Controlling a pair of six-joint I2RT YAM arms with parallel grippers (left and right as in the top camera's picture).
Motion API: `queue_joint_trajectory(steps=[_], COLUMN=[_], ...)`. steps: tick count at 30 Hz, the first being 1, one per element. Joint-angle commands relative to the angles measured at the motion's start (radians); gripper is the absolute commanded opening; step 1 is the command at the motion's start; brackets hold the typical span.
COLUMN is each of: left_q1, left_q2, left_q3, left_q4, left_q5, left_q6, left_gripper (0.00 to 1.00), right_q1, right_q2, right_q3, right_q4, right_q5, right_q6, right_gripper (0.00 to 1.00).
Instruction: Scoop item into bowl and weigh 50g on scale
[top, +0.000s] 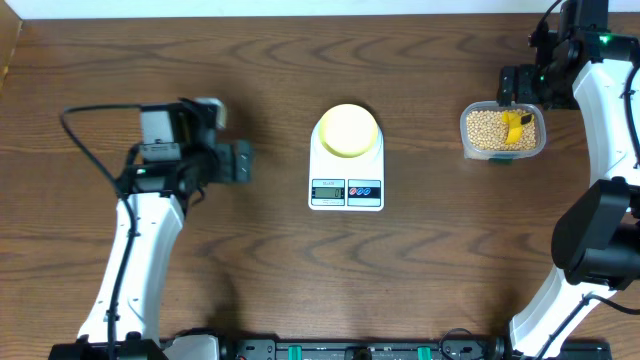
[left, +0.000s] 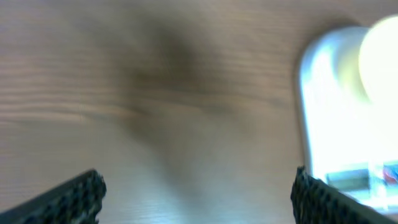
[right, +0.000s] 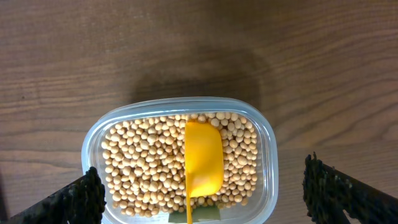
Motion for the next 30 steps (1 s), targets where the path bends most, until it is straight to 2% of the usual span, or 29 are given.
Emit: queue_joint_trajectory(steps=[1, 7, 14, 21, 30], left_q1=[-0.075, -0.262, -0.43, -0.504, -0.547], left_q2=[0.004, 0.011, 0.117, 0.232, 0.245], left_q3=[0.027, 0.027, 0.027, 0.027, 0.027], left_q4=[-0.075, -0.148, -0.16, -0.122, -0.084], left_q5=[0.101, 0.1, 0.069, 0.043, -0.07], left_q6=[-0.046, -0.048, -0.126, -0.132, -0.115], left_gripper=[0.98, 0.98, 0.98, 0.98, 0.98], right_q1=[-0.004, -0.004, -0.004, -0.003, -0.003], right_q2=[0.009, 0.009, 0.009, 0.009, 0.009], right_q3=[0.014, 0.014, 0.014, 0.014, 0.014], right_q4=[0.0, 0.0, 0.0, 0.0, 0.0], right_q5=[0.002, 0.002, 0.002, 0.002, 0.002], right_q6=[-0.002, -0.002, -0.002, -0.002, -0.002], right_gripper=[0.99, 0.99, 0.99, 0.99, 0.99])
